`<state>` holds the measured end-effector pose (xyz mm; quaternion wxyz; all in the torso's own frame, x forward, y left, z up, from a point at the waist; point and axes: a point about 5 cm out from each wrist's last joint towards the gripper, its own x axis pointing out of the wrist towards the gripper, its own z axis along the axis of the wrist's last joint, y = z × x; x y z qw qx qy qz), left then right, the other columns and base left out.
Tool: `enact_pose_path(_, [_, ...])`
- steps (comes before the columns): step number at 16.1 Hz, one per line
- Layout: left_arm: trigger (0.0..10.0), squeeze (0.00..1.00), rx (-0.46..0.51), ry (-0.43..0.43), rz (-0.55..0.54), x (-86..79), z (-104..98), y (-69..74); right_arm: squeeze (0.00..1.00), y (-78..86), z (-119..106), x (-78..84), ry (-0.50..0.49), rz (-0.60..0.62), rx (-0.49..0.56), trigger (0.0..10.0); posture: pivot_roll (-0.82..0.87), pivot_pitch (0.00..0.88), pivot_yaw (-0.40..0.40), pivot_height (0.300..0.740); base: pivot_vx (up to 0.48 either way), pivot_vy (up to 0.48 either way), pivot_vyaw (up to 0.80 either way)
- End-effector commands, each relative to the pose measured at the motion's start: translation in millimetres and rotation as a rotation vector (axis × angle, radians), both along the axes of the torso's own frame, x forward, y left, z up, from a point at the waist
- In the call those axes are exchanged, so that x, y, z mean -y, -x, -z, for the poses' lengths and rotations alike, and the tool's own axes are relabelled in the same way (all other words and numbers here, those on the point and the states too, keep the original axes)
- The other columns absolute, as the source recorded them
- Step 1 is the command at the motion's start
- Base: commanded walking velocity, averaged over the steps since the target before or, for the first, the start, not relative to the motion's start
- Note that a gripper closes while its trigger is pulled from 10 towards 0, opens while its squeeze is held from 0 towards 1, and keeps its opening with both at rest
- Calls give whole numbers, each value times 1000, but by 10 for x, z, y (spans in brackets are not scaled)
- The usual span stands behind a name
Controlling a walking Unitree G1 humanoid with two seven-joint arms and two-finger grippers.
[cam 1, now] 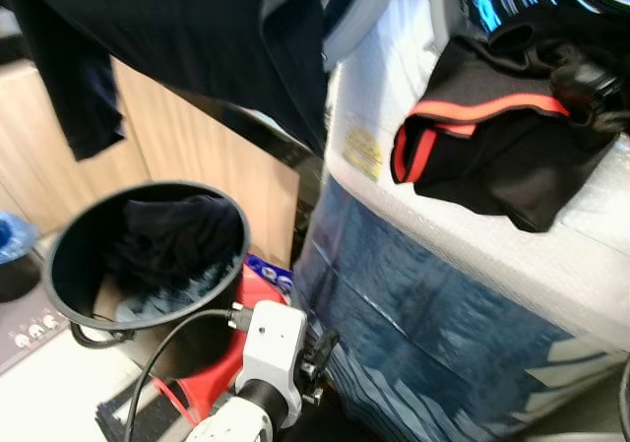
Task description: Clothes washing
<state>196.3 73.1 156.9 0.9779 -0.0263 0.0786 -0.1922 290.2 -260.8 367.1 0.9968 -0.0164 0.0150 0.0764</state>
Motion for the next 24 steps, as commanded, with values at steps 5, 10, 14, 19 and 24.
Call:
enact_pose_path(5, [10000,0,2,12,22,19,-18,-14,0,147,0,146,-1,-41,73,10000,1,169,-121,740,0,0,0])
enact_pose_path(10, [10000,0,3,9,24,19,-15,-2,0,187,37,233,-76,-101,169,10000,7,168,-119,740,0,0,0])
enact_pose_path(14, [10000,0,5,6,21,12,-17,-7,0,225,85,247,-129,-171,192,10000,10,165,-118,740,0,0,0])
enact_pose_path(19, [10000,0,13,-7,24,-6,-20,-16,0,362,309,222,-165,-352,205,10000,17,161,-116,740,0,0,0])
enact_pose_path(24, [10000,0,22,-25,20,-47,-21,-33,0,514,550,135,-168,-512,121,10000,21,157,-109,740,0,0,0])
